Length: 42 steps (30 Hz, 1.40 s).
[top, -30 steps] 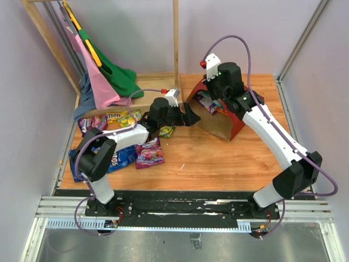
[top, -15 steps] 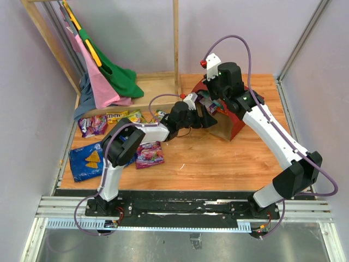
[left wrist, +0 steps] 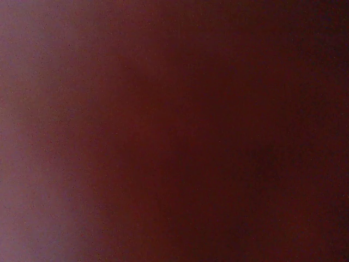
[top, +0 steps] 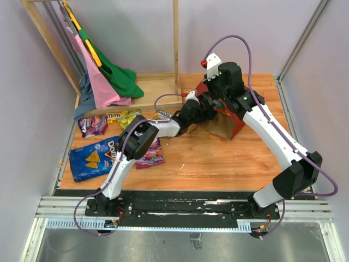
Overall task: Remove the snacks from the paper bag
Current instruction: Take out the snack from the paper bag.
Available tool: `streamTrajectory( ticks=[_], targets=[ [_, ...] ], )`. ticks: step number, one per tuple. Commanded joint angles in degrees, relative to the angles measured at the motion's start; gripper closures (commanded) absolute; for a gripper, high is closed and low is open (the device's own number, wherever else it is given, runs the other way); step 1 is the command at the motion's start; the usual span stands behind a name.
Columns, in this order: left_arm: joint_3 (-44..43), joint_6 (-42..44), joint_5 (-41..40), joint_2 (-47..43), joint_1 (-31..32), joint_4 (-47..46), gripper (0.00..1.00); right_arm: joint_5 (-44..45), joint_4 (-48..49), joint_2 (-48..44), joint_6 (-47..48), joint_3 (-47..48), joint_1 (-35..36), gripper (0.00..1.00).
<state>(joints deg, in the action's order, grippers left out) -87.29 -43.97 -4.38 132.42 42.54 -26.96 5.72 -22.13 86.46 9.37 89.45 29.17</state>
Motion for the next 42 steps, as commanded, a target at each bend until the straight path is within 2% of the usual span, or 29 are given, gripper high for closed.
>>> streamTrajectory(
  ticks=[1, 8, 14, 17, 22, 25, 26, 27, 30, 32, 38, 42],
  targets=[
    [-4.7, -0.2, -5.0, 3.6, 0.6, 3.6, 0.18, -0.9, 2.6, -1.7, -0.7, 0.4, -1.0, 0.99],
    [-14.4, 1.1, -6.5, 9.6, 0.6, 7.8, 0.21, -1.4, 2.8, -1.2, -1.0, 0.5, -1.5, 0.99],
    [-24.3, 3.1, -4.0, 16.0, 0.6, 11.7, 0.37, -1.6, 2.9, -0.6, -1.4, 0.2, -2.1, 0.99],
    [-32.0, 3.4, -1.6, 20.3, 0.5, 15.2, 0.43, -2.2, 3.3, -0.6, -2.2, -0.4, -3.3, 0.99],
    [-50.1, 2.3, 4.6, 30.3, 0.4, 22.7, 0.77, -4.5, 3.9, -0.4, -3.9, -1.1, -5.8, 0.99],
    [-53.2, 1.5, 6.3, 32.4, 0.3, 21.1, 0.91, -5.2, 4.1, 0.0, -4.4, -1.1, -6.8, 0.99],
    [-53.0, 1.4, 7.1, 32.3, 0.2, 20.2, 0.97, -5.3, 4.0, 0.1, -4.4, -1.1, -7.0, 0.99],
    [-52.3, 1.4, 8.0, 31.9, 0.1, 19.4, 0.99, -5.4, 3.9, 0.1, -4.5, -1.0, -7.1, 0.99],
    [-47.2, 2.7, 10.2, 28.0, -0.3, 16.5, 0.99, -5.4, 3.9, -0.1, -4.8, -1.1, -7.1, 0.99],
    [-40.4, 4.2, 11.1, 23.0, -0.2, 12.9, 0.99, -5.3, 3.8, -0.5, -5.0, -1.1, -7.1, 0.99],
    [-12.6, 6.7, 12.9, 4.8, -0.2, -3.0, 1.00, -4.9, 3.8, -2.2, -5.7, -1.8, -7.2, 0.99],
    [-5.1, 8.8, 15.8, -3.1, -0.2, -5.9, 1.00, -5.4, 4.4, -3.6, -6.6, -2.2, -7.2, 0.99]
  ],
)
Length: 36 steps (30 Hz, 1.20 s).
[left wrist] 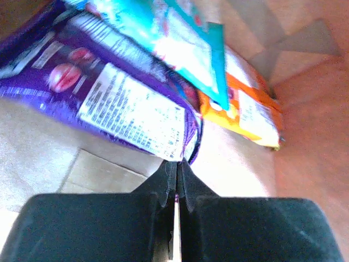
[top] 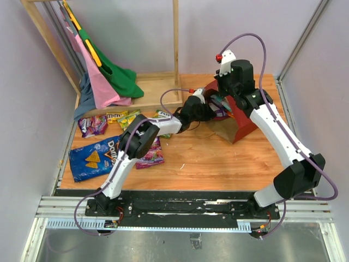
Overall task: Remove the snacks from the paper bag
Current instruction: Take out the snack from the paper bag, then place the snack at the center of the board.
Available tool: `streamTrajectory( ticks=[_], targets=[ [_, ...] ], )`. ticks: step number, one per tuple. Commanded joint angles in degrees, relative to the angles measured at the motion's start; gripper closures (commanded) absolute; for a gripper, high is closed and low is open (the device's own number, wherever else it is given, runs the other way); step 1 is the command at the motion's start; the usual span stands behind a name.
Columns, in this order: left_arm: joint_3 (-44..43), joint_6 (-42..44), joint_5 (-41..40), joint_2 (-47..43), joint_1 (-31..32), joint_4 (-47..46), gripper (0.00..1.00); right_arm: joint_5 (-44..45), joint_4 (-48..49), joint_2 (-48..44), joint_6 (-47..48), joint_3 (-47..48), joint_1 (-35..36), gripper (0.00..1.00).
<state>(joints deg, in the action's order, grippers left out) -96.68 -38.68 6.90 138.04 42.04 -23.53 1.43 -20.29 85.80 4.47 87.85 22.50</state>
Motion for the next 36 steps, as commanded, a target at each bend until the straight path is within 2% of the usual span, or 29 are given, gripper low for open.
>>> streamTrajectory(
  ticks=[1, 6, 11, 15, 20, 29, 36],
  targets=[
    [5.3, 4.1, 5.5, -10.3, 0.3, -9.1, 1.00, -1.2, 2.6, -3.1, -1.9, -0.7, -0.5, 0.99],
    [10.8, 8.9, 10.9, -19.0, 0.0, -6.4, 1.00, -0.4, 2.6, -3.8, -2.6, -1.3, -0.5, 0.99],
    [15.4, 16.6, 17.4, -30.0, -1.9, 3.0, 1.00, 0.7, 2.7, -4.9, -3.2, -2.6, -0.5, 0.99],
    [20.5, 19.9, 21.3, -39.9, -4.7, 6.9, 1.00, 0.5, 3.4, -5.5, -3.8, -3.7, -0.5, 0.99],
    [26.9, 21.0, 23.9, -50.4, -8.0, 8.0, 0.99, -0.3, 3.4, -5.6, -3.9, -3.5, -0.5, 0.99],
    [31.2, 24.1, 24.2, -59.8, -9.2, 17.8, 0.99, -0.7, 3.7, -6.5, -5.3, -4.2, -0.5, 0.99],
    [38.1, 19.1, 24.1, -69.8, -9.7, 19.3, 0.99, -0.9, 4.6, -6.7, -7.2, -5.0, -0.5, 0.99]
  ],
)
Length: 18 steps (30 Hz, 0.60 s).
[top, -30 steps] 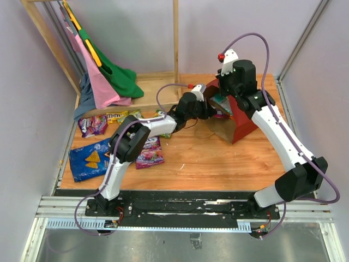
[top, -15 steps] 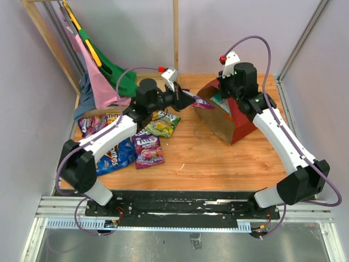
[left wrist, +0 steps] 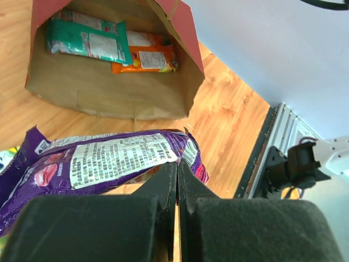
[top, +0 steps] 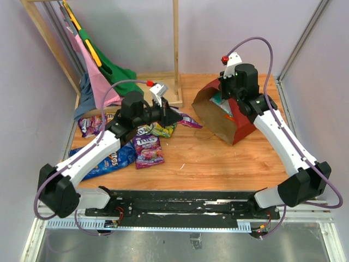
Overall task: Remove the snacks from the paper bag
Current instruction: Place the snack at the center of the board.
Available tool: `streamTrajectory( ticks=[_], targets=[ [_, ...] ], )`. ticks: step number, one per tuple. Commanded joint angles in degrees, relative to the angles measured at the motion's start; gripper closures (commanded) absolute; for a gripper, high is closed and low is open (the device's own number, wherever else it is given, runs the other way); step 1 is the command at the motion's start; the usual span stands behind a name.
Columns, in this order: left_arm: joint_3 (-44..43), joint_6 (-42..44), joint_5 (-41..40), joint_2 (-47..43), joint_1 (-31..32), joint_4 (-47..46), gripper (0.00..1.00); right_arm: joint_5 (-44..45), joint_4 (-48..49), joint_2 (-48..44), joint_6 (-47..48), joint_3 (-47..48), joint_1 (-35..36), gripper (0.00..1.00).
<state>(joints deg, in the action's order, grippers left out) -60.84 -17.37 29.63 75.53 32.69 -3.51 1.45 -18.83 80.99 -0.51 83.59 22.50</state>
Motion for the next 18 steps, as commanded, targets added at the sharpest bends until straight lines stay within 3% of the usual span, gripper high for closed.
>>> streamTrajectory(
  ticks=[1, 7, 18],
  targets=[
    [3.0, -2.1, 0.8, -8.6, -0.3, 0.4, 1.00, -1.0, 3.4, -1.9, -2.4, -0.8, -0.5, 0.99],
    [8.8, -1.9, -5.9, -14.4, -0.3, 7.4, 0.99, -1.7, 3.7, -1.8, -3.1, -1.1, -0.5, 0.99],
    [16.1, -13.0, -18.6, -22.6, 0.8, 19.2, 0.99, -3.7, 4.3, -1.4, -3.7, -1.9, -0.5, 0.99]
  ],
)
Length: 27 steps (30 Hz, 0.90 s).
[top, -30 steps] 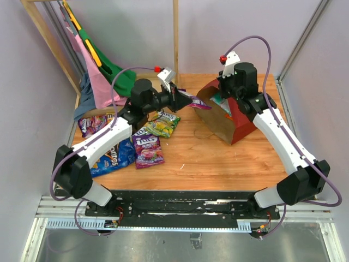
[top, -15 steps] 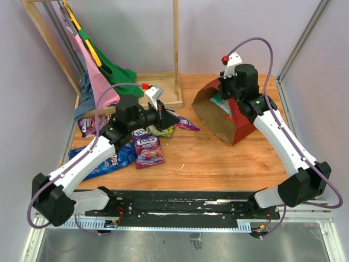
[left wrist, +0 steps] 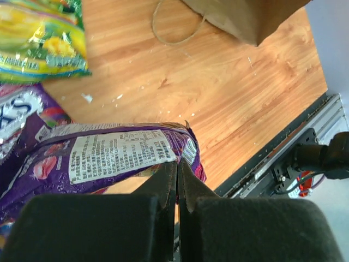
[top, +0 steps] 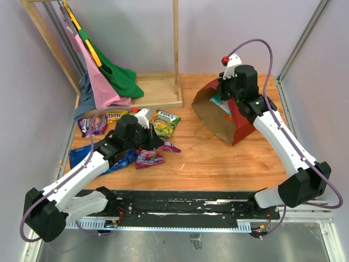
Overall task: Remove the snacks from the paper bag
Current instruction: Place the snack at the center of the board.
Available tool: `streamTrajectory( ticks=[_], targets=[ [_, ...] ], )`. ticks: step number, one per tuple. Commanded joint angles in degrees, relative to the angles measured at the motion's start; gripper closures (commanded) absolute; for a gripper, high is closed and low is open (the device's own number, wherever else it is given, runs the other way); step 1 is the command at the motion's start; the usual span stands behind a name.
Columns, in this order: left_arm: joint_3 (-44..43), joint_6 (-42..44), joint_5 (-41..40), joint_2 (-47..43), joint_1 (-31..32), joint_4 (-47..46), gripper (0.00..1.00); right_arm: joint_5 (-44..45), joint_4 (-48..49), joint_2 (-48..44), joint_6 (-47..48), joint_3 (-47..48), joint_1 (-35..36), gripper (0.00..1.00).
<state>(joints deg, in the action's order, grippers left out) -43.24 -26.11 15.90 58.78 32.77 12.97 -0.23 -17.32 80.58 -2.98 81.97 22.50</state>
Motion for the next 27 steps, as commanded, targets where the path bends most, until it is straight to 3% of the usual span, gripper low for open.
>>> streamTrajectory(
  ticks=[1, 8, 15, 22, 27],
  targets=[
    [-1.8, -5.4, -4.9, -7.1, 0.8, 4.4, 0.99, -2.2, 2.7, -0.8, -1.4, -0.2, -0.5, 0.99],
    [-2.9, -15.3, -3.4, -8.7, 3.6, 8.3, 1.00, -3.5, 3.8, -1.4, -2.8, -1.3, -0.5, 0.99],
    [-4.7, -26.1, -8.8, -2.2, 10.0, 11.0, 1.00, -4.0, 3.4, -1.6, -3.1, -1.7, -0.5, 0.99],
    [-1.1, -39.4, 2.0, 4.6, 10.1, -1.7, 1.00, -3.8, 3.5, -1.7, -2.9, -2.4, -0.5, 0.99],
    [-3.6, -42.7, -2.0, 9.3, 9.9, -1.5, 0.99, -3.2, 3.4, -1.9, -2.1, -3.0, -0.5, 0.99]
  ],
)
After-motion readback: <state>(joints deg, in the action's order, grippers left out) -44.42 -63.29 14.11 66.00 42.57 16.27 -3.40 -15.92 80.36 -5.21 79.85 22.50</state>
